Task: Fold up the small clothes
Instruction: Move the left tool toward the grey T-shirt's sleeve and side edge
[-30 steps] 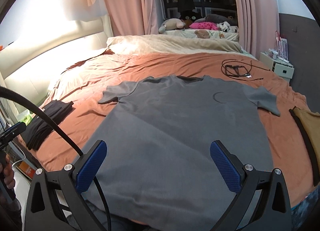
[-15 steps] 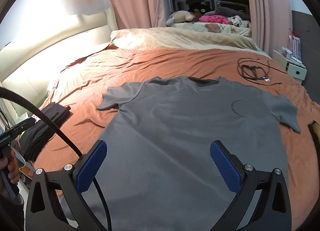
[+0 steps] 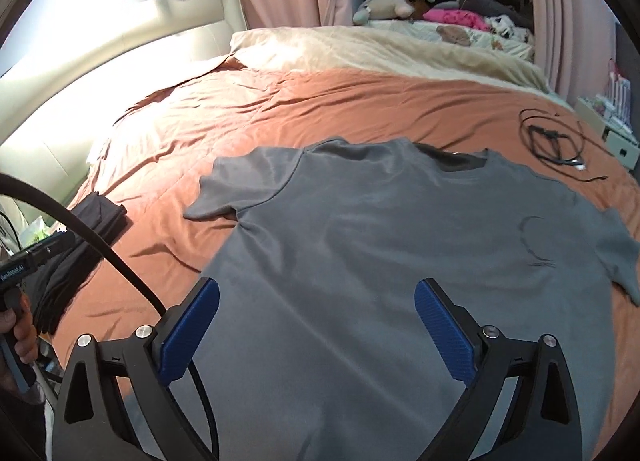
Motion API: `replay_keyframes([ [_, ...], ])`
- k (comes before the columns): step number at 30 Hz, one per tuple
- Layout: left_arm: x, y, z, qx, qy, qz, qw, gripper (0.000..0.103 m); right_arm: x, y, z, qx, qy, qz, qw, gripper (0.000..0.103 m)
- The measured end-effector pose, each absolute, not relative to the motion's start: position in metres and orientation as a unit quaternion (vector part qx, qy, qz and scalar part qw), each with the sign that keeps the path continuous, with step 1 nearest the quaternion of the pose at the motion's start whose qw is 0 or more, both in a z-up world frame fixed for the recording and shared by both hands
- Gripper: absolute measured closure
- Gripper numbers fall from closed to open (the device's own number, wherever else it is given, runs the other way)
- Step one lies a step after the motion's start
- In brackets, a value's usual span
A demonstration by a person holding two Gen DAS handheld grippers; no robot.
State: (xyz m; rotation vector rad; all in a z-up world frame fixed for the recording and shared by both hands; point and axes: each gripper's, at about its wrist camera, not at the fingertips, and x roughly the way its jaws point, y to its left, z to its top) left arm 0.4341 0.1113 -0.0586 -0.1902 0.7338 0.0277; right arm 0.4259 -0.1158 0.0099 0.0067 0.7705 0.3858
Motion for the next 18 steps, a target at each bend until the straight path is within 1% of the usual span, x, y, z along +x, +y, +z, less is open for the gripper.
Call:
replay_keyframes([
  [2,0.444,0.115,-0.064,-0.096,0.364,0.014,0.926,0.021,0.44,-0.109,0.006,-0.001,0.379,0.186,0.906,0.005],
  [4,0.457,0.12,-0.07,-0.104,0.371,0.013,0.923,0.023,0.457,-0.103,-0.001,0.001,0.39,0.19,0.901,0.008],
  [6,0.471,0.123,-0.075,-0.106,0.378,0.012,0.92,0.025,0.472,-0.098,-0.006,0.003,0.399,0.193,0.896,0.017],
  [9,0.49,0.128,-0.082,-0.108,0.386,0.006,0.916,0.025,0.495,-0.094,-0.014,0.016,0.417,0.201,0.886,0.025],
  [12,0.51,0.131,-0.087,-0.116,0.398,-0.001,0.91,0.027,0.517,-0.09,-0.02,0.021,0.43,0.202,0.88,0.032],
  [16,0.534,0.129,-0.09,-0.106,0.402,-0.01,0.909,0.027,0.541,-0.084,-0.028,0.032,0.439,0.203,0.875,0.035],
  [18,0.547,0.128,-0.091,-0.099,0.405,-0.014,0.909,0.027,0.549,-0.081,-0.032,0.037,0.442,0.204,0.873,0.04],
])
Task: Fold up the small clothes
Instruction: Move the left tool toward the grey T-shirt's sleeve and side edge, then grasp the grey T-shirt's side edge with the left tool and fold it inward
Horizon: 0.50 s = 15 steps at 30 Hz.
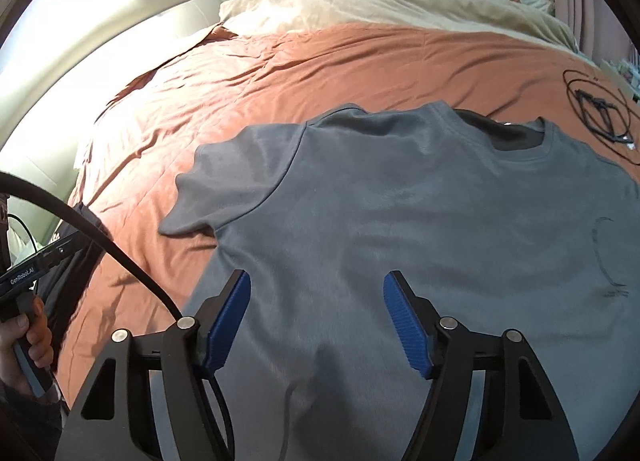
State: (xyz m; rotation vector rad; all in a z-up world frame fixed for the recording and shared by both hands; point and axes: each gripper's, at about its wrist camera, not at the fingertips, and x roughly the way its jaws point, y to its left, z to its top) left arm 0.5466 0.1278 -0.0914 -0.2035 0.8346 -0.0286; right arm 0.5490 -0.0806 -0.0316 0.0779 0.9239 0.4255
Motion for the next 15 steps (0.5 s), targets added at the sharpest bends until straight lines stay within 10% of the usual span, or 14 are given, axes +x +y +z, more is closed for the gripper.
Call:
replay_keyframes([
  [15,0.643,0.132,-0.136,-0.151,0.437,-0.045,0.886,0.034,0.604,-0.041,-0.062,0.064,0.467,0.219,0.854,0.063],
])
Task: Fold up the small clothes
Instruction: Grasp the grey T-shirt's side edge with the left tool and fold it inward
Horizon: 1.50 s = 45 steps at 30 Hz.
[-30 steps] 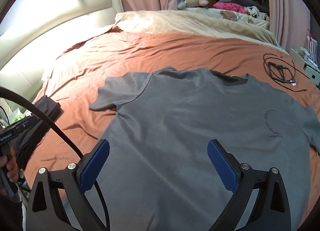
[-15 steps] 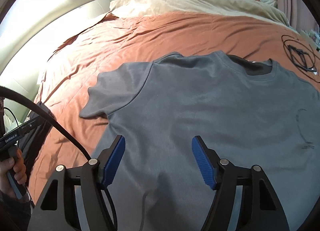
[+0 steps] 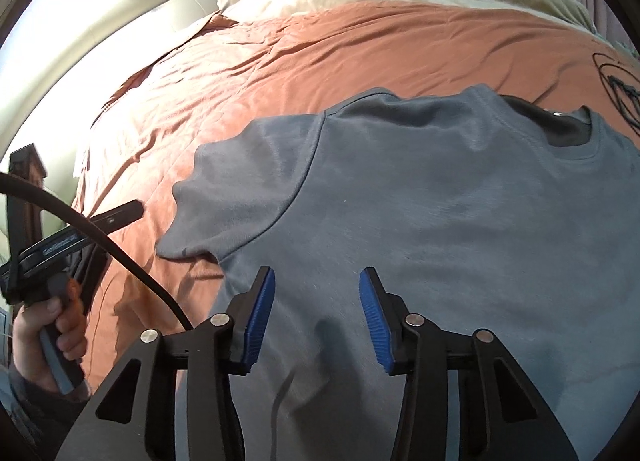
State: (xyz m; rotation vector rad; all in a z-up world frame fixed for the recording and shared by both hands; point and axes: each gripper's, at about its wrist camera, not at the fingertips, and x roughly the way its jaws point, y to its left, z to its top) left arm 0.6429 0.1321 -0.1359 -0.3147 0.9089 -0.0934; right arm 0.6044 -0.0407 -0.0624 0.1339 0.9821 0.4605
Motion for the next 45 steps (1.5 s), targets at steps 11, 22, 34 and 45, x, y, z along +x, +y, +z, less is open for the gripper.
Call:
replay_keyframes([
  [11,0.688,0.139,-0.171,-0.185,0.459,-0.05,0.867,0.035,0.636,-0.02,-0.082,0.086,0.478,0.233,0.843,0.077],
  [22,0.697,0.141,-0.166,-0.202,0.46,-0.055,0.863,0.091,0.655,-0.003,-0.088,0.102,0.483,0.237,0.837,0.08],
  [34,0.699,0.113,-0.107,-0.168,0.427,-0.077,0.885,0.092,0.681,0.004,-0.124,0.163,0.508,0.254,0.807,0.091],
  [45,0.705,0.053,-0.07,-0.127,0.42,-0.102,0.893,0.092,0.664,-0.053,-0.089,0.176,0.481,0.228,0.828,0.067],
])
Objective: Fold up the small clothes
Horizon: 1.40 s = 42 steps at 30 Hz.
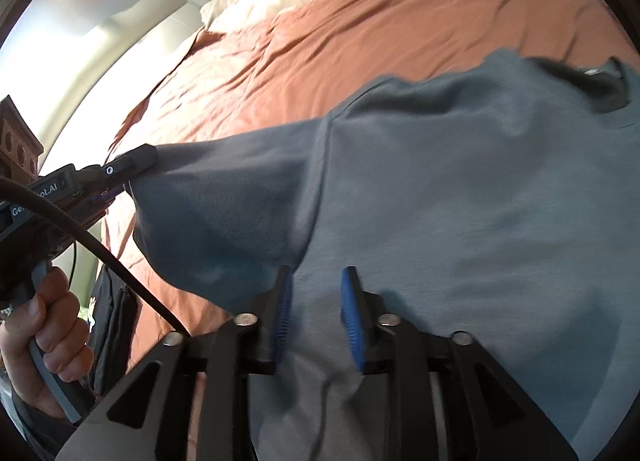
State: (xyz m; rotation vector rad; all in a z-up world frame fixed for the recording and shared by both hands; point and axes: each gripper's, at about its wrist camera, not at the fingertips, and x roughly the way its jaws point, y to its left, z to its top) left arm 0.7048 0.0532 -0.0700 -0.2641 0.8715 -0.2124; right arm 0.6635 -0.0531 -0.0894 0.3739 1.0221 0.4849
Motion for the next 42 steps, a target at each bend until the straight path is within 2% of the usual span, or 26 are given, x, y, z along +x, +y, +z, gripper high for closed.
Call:
replay_keyframes([
  [2,0.706,0.042,-0.067,-0.122,0.421,-0.109,0.892,0.092,0.658,-0.064,-0.082,0.179,0.471,0.218,0.836,0.056],
  [3,0.707,0.035,-0.066,-0.119,0.422,-0.113,0.892,0.092,0.657,-0.069,-0.079,0.178,0.464,0.213,0.841,0.055],
  [16,0.713,-0.053,-0.071,-0.073,0.443,-0.164,0.879,0.092,0.623,-0.123,-0.063,0.186,0.456,0.179,0.852,0.055],
  [18,0.713,-0.074,-0.08,-0.054,0.466,-0.188,0.863,0.092,0.617,-0.135,-0.061,0.188,0.455,0.174,0.853,0.055],
  [20,0.713,-0.089,-0.089,-0.039,0.495,-0.204,0.844,0.087,0.613,-0.142,-0.061,0.188,0.457,0.168,0.853,0.055],
  [21,0.712,-0.092,-0.092,-0.036,0.501,-0.208,0.839,0.082,0.611,-0.145,-0.062,0.189,0.46,0.165,0.852,0.051],
  [23,0.709,-0.093,-0.092,-0.036,0.499,-0.205,0.841,0.072,0.609,-0.15,-0.063,0.191,0.464,0.158,0.851,0.043],
  [25,0.707,-0.087,-0.089,-0.039,0.49,-0.203,0.847,0.061,0.607,-0.152,-0.061,0.194,0.462,0.159,0.851,0.042],
  [26,0.705,-0.081,-0.087,-0.044,0.485,-0.2,0.85,0.06,0.607,-0.152,-0.06,0.194,0.462,0.16,0.85,0.042],
  [37,0.698,-0.023,-0.105,-0.044,0.494,-0.14,0.857,0.059,0.625,-0.111,-0.059,0.123,0.473,0.177,0.854,0.041],
  [39,0.696,-0.013,-0.113,-0.047,0.499,-0.133,0.855,0.059,0.63,-0.101,-0.061,0.1,0.476,0.181,0.855,0.033],
  [42,0.694,-0.001,-0.125,-0.052,0.507,-0.127,0.851,0.059,0.637,-0.086,-0.063,0.07,0.477,0.187,0.856,0.031],
])
